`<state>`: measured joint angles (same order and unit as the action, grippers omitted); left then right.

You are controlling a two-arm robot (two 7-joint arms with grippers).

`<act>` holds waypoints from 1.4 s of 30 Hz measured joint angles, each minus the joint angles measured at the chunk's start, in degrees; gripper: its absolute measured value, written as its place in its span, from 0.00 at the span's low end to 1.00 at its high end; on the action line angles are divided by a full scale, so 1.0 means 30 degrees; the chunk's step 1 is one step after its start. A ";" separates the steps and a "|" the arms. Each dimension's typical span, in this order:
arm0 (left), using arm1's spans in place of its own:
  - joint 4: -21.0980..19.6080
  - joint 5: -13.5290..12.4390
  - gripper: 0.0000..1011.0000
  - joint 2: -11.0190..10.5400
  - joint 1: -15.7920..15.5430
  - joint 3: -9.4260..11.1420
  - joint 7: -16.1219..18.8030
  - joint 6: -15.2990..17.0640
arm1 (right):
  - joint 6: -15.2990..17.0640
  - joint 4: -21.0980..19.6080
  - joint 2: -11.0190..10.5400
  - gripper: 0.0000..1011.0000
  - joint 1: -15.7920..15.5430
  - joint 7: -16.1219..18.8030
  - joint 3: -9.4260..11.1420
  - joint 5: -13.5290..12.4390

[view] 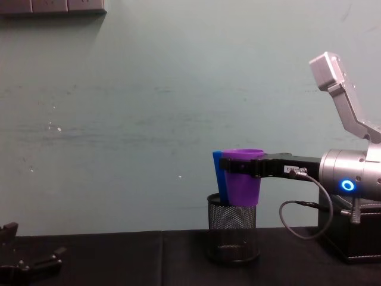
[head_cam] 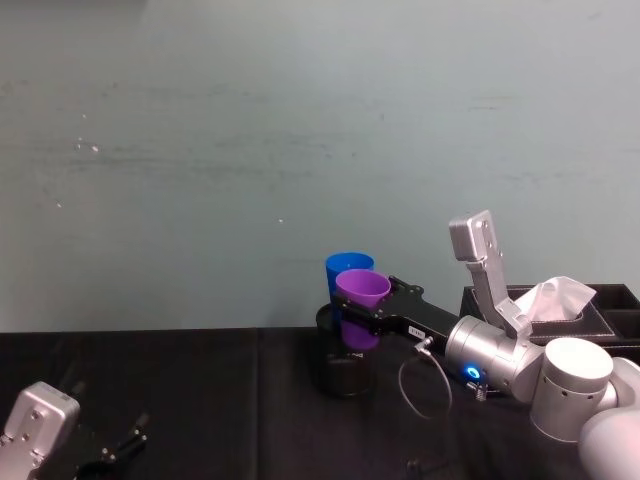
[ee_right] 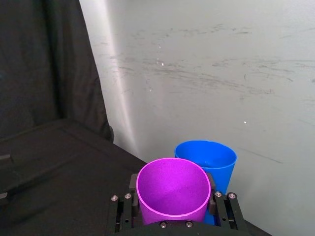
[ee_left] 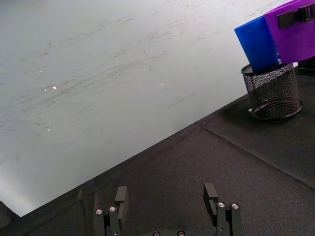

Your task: Pick up one cup with a gripper and tap it against the other cup.

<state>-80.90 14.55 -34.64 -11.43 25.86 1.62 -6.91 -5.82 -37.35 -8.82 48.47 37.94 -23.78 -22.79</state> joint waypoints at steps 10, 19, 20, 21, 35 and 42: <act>-0.0001 -0.0001 0.99 0.0000 0.0000 -0.0001 0.0000 0.0000 | 0.0000 0.0000 0.0001 0.74 0.0000 0.0000 0.0000 -0.0001; 0.0000 0.0000 0.99 0.0000 0.0000 0.0000 0.0000 -0.0001 | 0.0000 0.0000 0.0001 0.74 0.0000 0.0000 0.0000 0.0000; 0.0000 0.0000 0.99 0.0000 0.0000 0.0001 0.0000 -0.0001 | 0.0000 -0.0001 0.0001 0.74 0.0000 0.0000 0.0001 -0.0001; 0.0001 -0.0001 0.99 0.0000 0.0000 -0.0001 0.0000 0.0000 | 0.0000 0.0000 0.0001 0.74 0.0000 0.0000 0.0000 0.0000; 0.0000 -0.0001 0.99 0.0000 0.0000 0.0000 0.0000 0.0000 | 0.0000 0.0000 0.0000 0.74 0.0000 0.0000 0.0000 0.0000; 0.0000 0.0000 0.99 0.0000 0.0000 0.0000 0.0001 0.0000 | 0.0000 0.0000 0.0001 0.74 0.0000 0.0000 0.0000 -0.0001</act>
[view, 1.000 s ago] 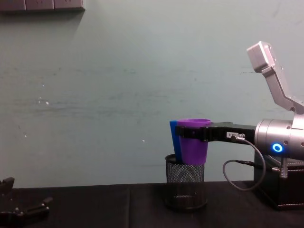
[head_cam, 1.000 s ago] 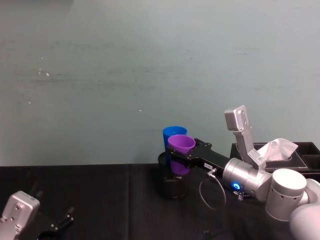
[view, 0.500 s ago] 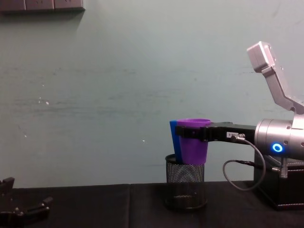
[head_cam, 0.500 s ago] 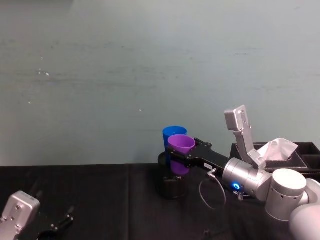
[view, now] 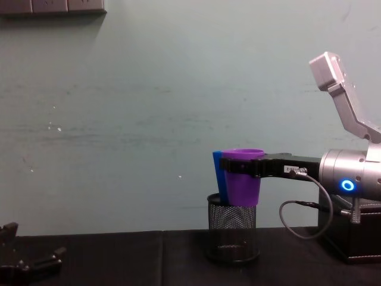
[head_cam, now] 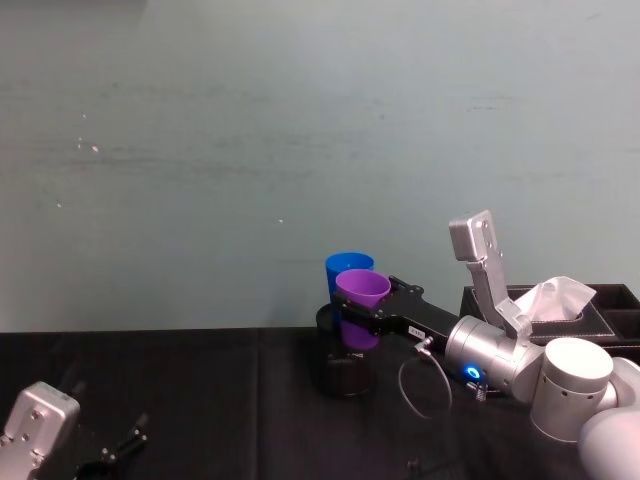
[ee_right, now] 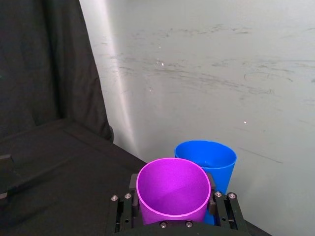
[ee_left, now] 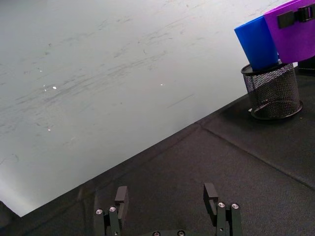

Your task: Pick up one cup with a gripper and tap it against the other cup.

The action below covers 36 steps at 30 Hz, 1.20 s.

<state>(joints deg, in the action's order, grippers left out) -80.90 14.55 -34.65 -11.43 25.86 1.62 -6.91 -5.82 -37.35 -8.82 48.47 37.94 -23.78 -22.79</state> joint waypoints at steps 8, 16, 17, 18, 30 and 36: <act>0.0000 -0.0001 0.99 0.0000 0.0000 0.0000 -0.0001 0.0000 | 0.0000 -0.0001 -0.0001 0.74 0.0001 0.0000 0.0001 0.0000; 0.0000 -0.0001 0.99 0.0000 0.0000 0.0000 -0.0001 -0.0001 | 0.0054 -0.0893 -0.0249 0.74 -0.0567 0.0238 0.0134 -0.0026; 0.0000 0.0000 0.99 0.0000 0.0000 0.0000 -0.0001 0.0000 | 0.0097 -0.1069 -0.0301 0.74 -0.0688 0.0253 0.0152 -0.0050; 0.0000 -0.0001 0.99 0.0000 0.0000 0.0000 -0.0001 -0.0001 | 0.0156 -0.1240 -0.0346 0.74 -0.0800 0.0261 0.0163 -0.0072; 0.0000 0.0000 0.99 0.0000 0.0000 -0.0001 -0.0001 0.0000 | 0.1648 -0.5557 -0.1731 0.74 -0.3412 0.0116 0.0049 -0.0727; 0.0000 -0.0001 0.99 0.0000 0.0000 0.0000 -0.0001 -0.0001 | 0.1866 -0.7666 -0.2617 0.74 -0.4832 -0.0024 0.0011 -0.1158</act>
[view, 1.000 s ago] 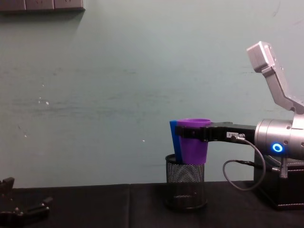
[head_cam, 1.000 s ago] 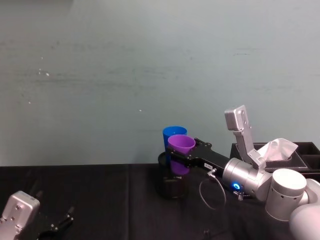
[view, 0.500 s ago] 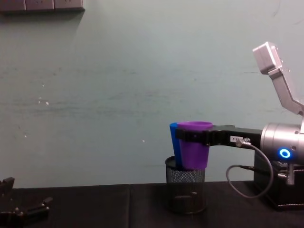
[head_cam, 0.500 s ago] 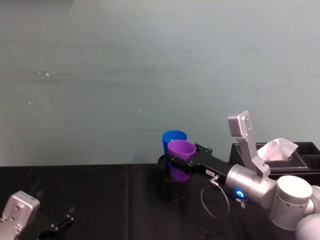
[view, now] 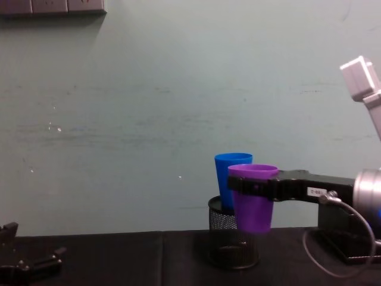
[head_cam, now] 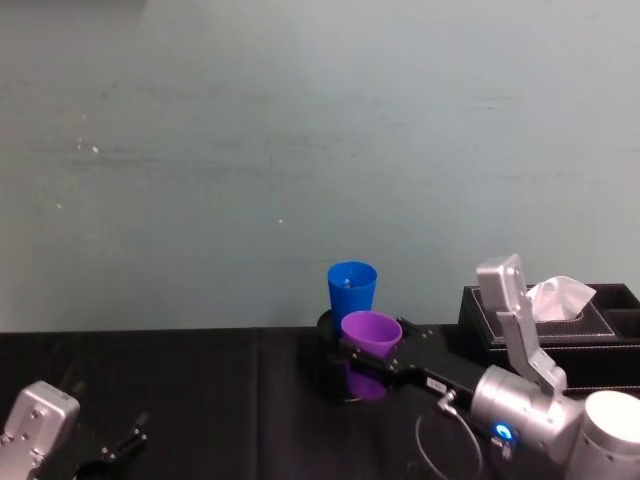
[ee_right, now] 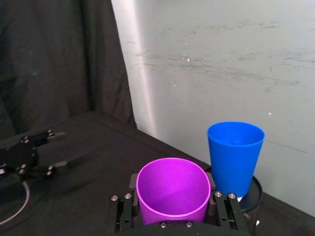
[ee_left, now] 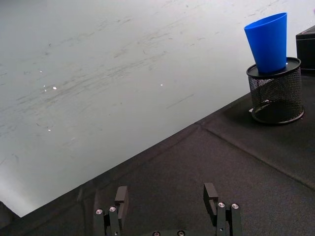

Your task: Pick up one cup with a gripper and tap it against the other cup.

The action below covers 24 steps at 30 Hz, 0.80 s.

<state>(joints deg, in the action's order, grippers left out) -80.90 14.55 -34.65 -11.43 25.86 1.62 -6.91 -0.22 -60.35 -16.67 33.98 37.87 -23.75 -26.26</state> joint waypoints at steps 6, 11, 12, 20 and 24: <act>0.0000 0.0001 0.99 0.0000 0.0000 0.0000 0.0000 0.0001 | -0.0046 -0.1623 -0.0861 0.74 -0.1260 0.0033 0.0012 -0.0424; 0.0000 0.0001 0.99 0.0001 0.0000 -0.0001 0.0000 0.0001 | -0.0312 -0.2778 -0.1639 0.74 -0.2365 0.0388 -0.0023 -0.0868; 0.0000 0.0000 0.99 0.0001 0.0000 0.0000 0.0000 0.0000 | -0.0444 -0.2975 -0.1823 0.74 -0.2635 0.0534 -0.0055 -0.0994; 0.0000 0.0000 0.99 0.0000 -0.0001 -0.0001 0.0000 0.0001 | -0.1392 -0.3121 -0.2499 0.74 -0.3380 0.1112 -0.0476 -0.1150; 0.0000 0.0000 0.99 0.0001 0.0000 0.0000 0.0000 0.0000 | -0.2099 -0.2652 -0.2672 0.74 -0.3466 0.1363 -0.0792 -0.1060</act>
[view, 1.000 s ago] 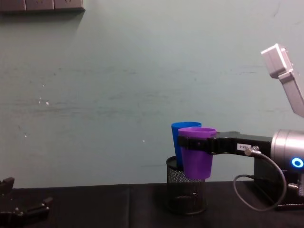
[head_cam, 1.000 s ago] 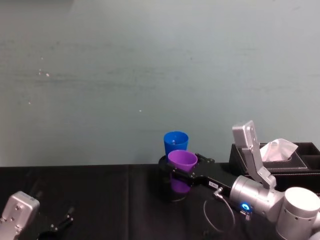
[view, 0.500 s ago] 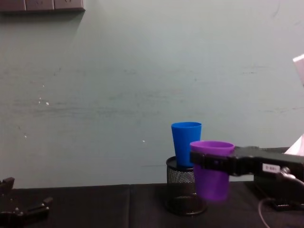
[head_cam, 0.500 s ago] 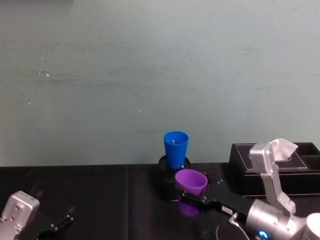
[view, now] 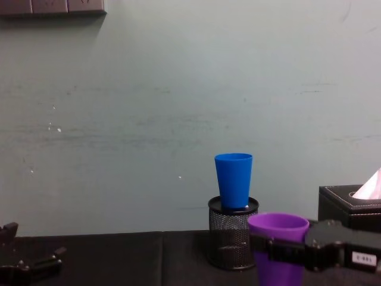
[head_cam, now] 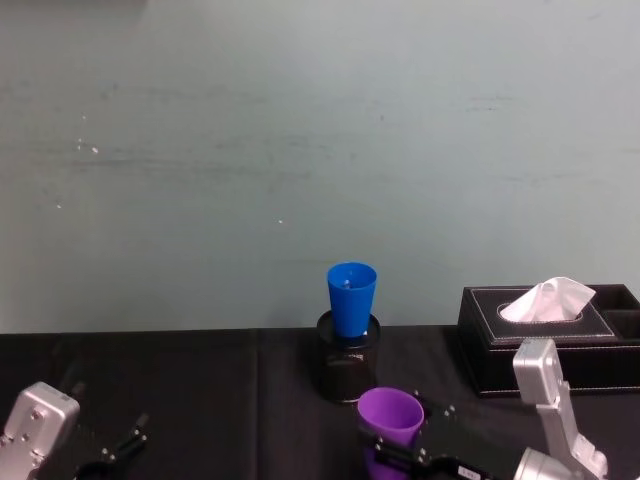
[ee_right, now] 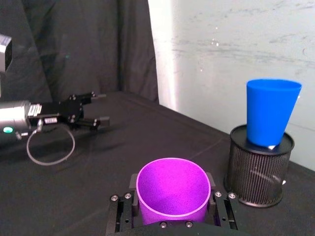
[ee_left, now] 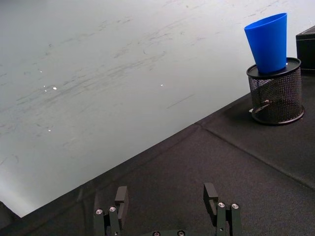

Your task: Pick up one cup with a gripper and tap it against the other cup.

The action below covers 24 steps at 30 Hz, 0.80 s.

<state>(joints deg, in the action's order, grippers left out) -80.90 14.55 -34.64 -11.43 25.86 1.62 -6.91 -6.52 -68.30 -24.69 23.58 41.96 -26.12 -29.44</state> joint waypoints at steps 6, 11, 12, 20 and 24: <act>0.0000 0.0001 0.99 0.0000 0.0000 -0.0001 0.0001 0.0001 | -0.0896 0.1073 0.0053 0.74 0.0073 0.0511 -0.0294 0.0061; 0.0000 0.0001 0.99 -0.0001 0.0000 0.0000 0.0000 0.0000 | -0.1792 0.2087 0.0298 0.74 0.0338 0.1024 -0.0512 0.0210; 0.0000 0.0000 0.99 0.0000 0.0000 0.0000 0.0000 0.0001 | -0.1880 0.2215 0.0339 0.74 0.0386 0.1077 -0.0534 0.0221; -0.0001 0.0000 0.99 0.0000 0.0000 0.0000 0.0000 0.0001 | -0.2253 0.3164 0.0643 0.74 0.0652 0.1506 -0.0698 0.0290; 0.0000 0.0001 0.99 0.0000 0.0000 0.0000 0.0000 0.0001 | -0.2289 0.3477 0.0777 0.74 0.0731 0.1621 -0.0709 0.0240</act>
<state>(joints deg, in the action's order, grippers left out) -80.90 14.55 -34.64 -11.43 25.86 1.62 -6.91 -13.39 -57.87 -22.35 25.77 46.82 -28.25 -28.72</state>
